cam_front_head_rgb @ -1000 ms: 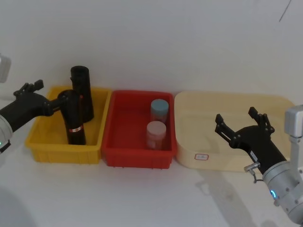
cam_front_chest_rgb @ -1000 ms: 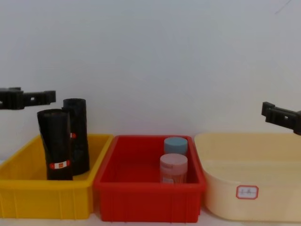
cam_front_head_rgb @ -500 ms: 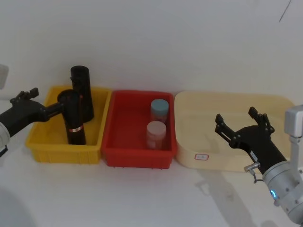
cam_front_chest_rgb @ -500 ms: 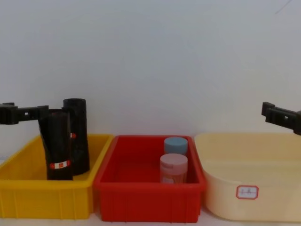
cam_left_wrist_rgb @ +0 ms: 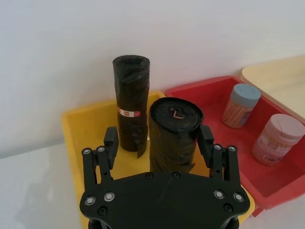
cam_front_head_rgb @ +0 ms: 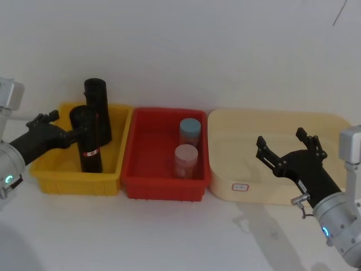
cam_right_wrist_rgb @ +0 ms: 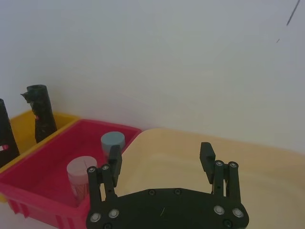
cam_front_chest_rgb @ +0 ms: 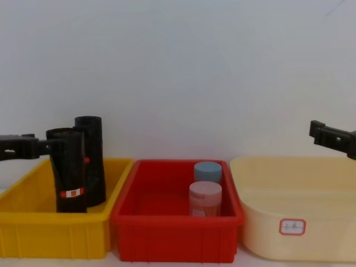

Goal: Pick up the garbage bag with the one hand and transfer it to the other hand.

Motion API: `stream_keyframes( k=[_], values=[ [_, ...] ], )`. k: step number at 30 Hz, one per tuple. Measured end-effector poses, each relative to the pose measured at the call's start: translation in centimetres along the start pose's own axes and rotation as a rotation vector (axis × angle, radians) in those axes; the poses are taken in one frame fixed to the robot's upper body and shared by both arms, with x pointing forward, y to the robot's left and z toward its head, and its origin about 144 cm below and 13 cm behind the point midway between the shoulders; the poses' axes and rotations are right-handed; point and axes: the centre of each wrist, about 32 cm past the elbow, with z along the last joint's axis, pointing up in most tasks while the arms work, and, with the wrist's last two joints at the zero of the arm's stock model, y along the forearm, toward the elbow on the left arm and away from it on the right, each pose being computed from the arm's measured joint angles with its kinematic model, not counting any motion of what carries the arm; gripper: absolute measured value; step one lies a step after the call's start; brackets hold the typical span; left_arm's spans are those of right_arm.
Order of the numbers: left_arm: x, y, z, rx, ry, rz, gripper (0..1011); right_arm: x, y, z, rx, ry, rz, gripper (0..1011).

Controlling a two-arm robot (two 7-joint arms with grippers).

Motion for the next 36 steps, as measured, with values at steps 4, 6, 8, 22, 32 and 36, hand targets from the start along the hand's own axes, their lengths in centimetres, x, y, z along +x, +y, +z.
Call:
stream_keyframes(
  k=[4,6,8,22,32,36],
  values=[
    [0.0,-0.6,-0.3,0.008,0.003,-0.005,1000,0.0,0.0,0.0,0.000,0.000,0.000,999],
    [0.0,-0.8,-0.5,0.013,0.004,-0.006,1000,0.0,0.0,0.0,0.000,0.000,0.000,1000],
    [0.0,-1.2,-0.6,0.017,0.005,-0.009,1000,0.0,0.0,0.0,0.000,0.000,0.000,1000],
    [-0.3,-2.9,-1.6,0.049,0.007,-0.036,1000,0.0,0.0,0.0,0.000,0.000,0.000,1000],
    [-0.5,-3.8,-2.1,0.058,0.007,-0.050,1000,0.0,0.0,0.0,0.000,0.000,0.000,1000],
    [-0.6,-4.0,-2.2,0.060,0.007,-0.054,962,0.0,0.0,0.0,0.000,0.000,0.000,1000]
  ],
)
